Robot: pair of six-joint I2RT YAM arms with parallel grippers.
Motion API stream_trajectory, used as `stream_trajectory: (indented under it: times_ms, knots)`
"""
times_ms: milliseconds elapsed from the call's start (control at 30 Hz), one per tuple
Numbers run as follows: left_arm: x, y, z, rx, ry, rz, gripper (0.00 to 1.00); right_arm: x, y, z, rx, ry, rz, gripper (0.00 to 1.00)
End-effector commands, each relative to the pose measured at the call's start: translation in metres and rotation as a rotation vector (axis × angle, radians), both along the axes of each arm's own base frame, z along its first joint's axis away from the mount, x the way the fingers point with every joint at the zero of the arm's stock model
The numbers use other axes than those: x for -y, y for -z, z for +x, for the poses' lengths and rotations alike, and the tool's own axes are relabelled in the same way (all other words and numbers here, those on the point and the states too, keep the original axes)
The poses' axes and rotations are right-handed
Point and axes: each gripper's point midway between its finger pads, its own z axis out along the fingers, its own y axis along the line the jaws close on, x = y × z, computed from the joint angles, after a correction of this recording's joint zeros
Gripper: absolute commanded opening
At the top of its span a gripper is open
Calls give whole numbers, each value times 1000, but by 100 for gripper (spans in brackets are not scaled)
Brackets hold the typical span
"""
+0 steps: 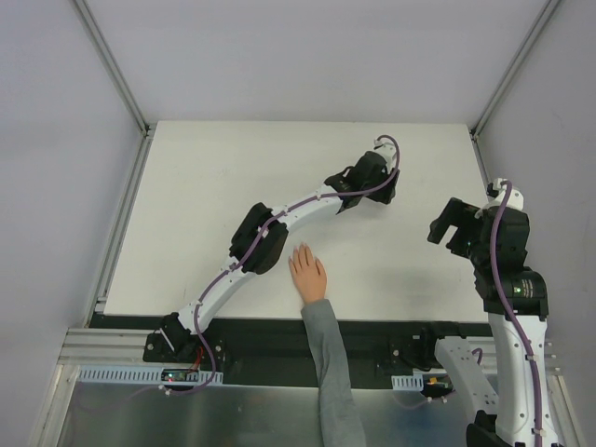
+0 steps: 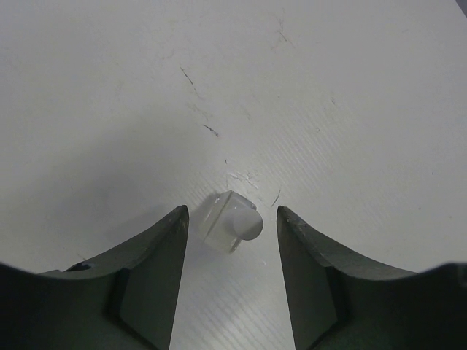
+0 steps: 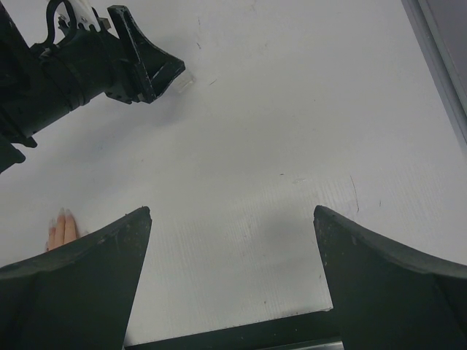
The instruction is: Paint the nails
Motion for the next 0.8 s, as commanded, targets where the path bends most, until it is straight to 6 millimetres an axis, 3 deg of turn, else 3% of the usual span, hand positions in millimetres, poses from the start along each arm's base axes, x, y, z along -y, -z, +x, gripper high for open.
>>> stream_trajectory:
  times_ms: [0,467,767]
  knots:
    - [10,-25,7,47,-32,-58,50,-1,-7,2,22,-13,-1,96]
    - [15,-16,4,10,-25,-79,30,-2,-6,2,12,-20,2,96]
    - [16,-17,2,1,-7,-87,30,-3,-4,3,1,-25,6,96]
